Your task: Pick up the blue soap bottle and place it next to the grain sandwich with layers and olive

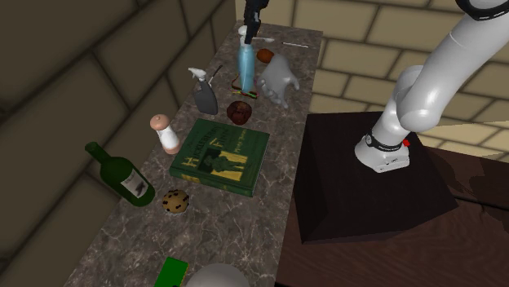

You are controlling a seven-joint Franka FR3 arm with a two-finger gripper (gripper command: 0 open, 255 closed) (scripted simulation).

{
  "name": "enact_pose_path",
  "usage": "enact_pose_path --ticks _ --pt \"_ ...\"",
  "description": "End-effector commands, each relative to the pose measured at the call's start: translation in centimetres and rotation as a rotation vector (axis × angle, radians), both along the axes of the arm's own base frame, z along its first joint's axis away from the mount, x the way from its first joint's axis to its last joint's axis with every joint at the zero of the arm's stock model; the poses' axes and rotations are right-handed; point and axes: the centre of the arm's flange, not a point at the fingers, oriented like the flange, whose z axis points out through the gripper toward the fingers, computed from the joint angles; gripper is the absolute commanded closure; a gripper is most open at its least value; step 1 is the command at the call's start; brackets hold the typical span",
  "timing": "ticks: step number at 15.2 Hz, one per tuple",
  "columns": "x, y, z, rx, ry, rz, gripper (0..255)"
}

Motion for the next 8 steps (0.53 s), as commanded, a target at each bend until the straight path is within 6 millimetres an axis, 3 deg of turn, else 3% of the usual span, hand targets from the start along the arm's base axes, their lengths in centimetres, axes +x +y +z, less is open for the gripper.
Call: enact_pose_path --ticks 1,8 --pt "-0.1 -0.1 -1.0 -0.001 -0.001 0.0 255" --pt "-0.1 -0.1 -4.7 -0.001 -0.001 0.0 255"
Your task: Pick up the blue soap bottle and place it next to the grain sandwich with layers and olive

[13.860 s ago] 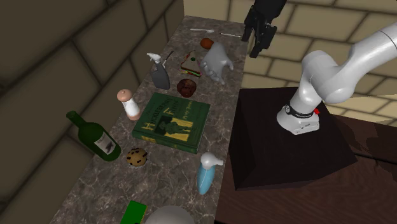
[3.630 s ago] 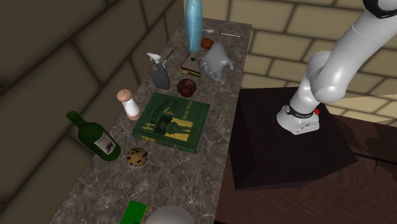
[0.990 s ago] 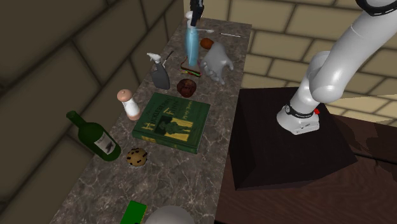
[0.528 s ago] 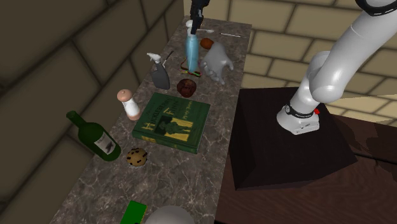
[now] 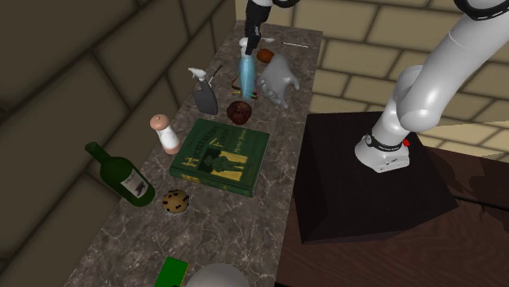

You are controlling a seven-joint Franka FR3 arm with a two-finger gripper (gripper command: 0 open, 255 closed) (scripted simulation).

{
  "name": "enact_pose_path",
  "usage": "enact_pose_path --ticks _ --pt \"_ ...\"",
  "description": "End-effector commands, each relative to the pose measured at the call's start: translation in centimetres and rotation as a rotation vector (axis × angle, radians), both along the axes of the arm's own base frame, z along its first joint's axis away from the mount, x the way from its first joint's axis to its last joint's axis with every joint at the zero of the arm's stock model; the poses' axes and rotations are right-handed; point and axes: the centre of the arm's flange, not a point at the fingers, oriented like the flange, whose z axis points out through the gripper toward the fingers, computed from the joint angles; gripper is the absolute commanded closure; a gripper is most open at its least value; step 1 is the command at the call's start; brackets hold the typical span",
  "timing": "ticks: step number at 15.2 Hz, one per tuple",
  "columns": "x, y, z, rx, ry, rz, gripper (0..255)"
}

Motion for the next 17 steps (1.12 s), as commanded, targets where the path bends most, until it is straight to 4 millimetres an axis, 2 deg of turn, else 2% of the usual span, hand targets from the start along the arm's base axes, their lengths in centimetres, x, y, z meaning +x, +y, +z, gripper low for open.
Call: enact_pose_path --ticks 1,14,17 --pt "0.1 -0.1 -1.0 -0.001 -0.001 0.0 255" --pt "0.1 -0.1 -7.9 -0.001 -0.001 0.0 255" --pt "0.1 -0.1 -8.1 -0.001 -0.001 0.0 255"
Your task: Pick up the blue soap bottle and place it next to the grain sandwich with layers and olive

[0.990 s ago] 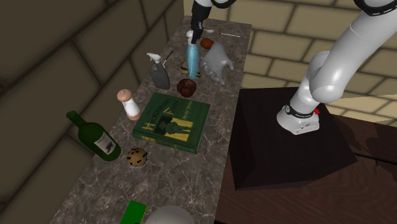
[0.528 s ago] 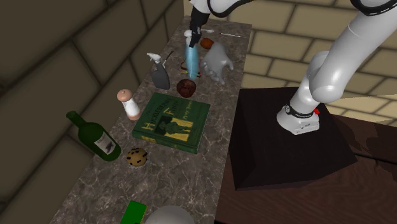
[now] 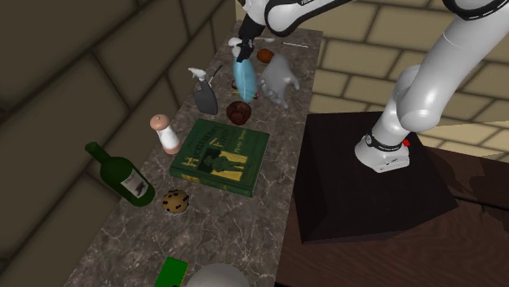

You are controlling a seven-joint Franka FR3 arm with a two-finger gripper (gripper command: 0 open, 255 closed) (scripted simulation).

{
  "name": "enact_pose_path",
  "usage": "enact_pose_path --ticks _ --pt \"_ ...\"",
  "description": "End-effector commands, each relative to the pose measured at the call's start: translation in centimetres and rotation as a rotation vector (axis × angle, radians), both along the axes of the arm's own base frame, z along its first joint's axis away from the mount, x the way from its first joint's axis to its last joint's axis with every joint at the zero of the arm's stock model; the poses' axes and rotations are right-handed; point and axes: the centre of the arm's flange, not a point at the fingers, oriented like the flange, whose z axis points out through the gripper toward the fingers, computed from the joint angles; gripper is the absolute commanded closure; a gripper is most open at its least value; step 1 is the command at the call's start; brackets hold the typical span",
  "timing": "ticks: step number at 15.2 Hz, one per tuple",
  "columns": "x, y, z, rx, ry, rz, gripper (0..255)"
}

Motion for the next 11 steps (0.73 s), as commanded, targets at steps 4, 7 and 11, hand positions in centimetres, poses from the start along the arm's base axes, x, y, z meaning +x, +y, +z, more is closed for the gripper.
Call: enact_pose_path --ticks 4,7,11 --pt "-0.84 1.05 -2.71 0.106 0.176 0.027 255" --pt "-0.87 0.91 -2.62 0.106 0.176 0.027 0" --pt "-0.84 1.05 -2.71 0.106 0.176 0.027 0"
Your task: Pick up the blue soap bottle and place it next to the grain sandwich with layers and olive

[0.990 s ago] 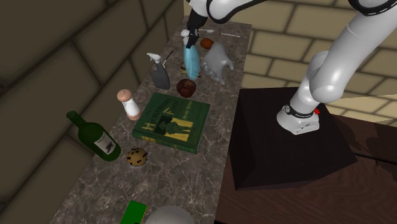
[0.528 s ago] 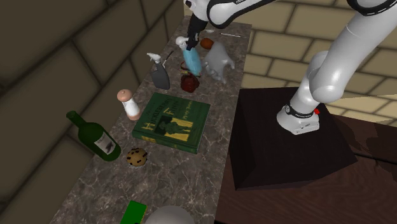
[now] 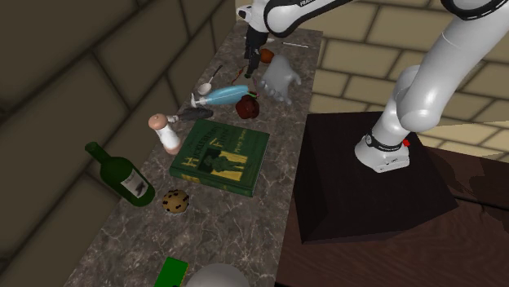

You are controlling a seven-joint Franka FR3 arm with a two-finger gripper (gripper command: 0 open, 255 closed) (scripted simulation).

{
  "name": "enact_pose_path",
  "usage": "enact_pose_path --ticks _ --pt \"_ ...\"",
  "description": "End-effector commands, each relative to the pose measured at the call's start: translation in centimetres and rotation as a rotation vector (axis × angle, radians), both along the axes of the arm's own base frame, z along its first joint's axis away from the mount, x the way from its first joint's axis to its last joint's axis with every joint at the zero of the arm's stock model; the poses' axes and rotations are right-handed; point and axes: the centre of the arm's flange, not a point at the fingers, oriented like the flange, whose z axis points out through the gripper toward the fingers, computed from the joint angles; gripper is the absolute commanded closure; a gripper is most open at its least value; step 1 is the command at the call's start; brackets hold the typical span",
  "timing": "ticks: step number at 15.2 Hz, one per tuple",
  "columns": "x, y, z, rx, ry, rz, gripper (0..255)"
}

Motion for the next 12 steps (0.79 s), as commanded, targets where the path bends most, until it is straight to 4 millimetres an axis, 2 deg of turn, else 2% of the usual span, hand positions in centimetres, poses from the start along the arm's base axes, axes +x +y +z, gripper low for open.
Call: enact_pose_path --ticks 1,4,12 --pt "-0.4 0.1 1.2 0.0 0.001 0.0 0" --pt "-1.4 0.2 4.7 0.0 0.001 0.0 0" --pt "-1.4 0.2 4.7 0.0 0.001 0.0 0"
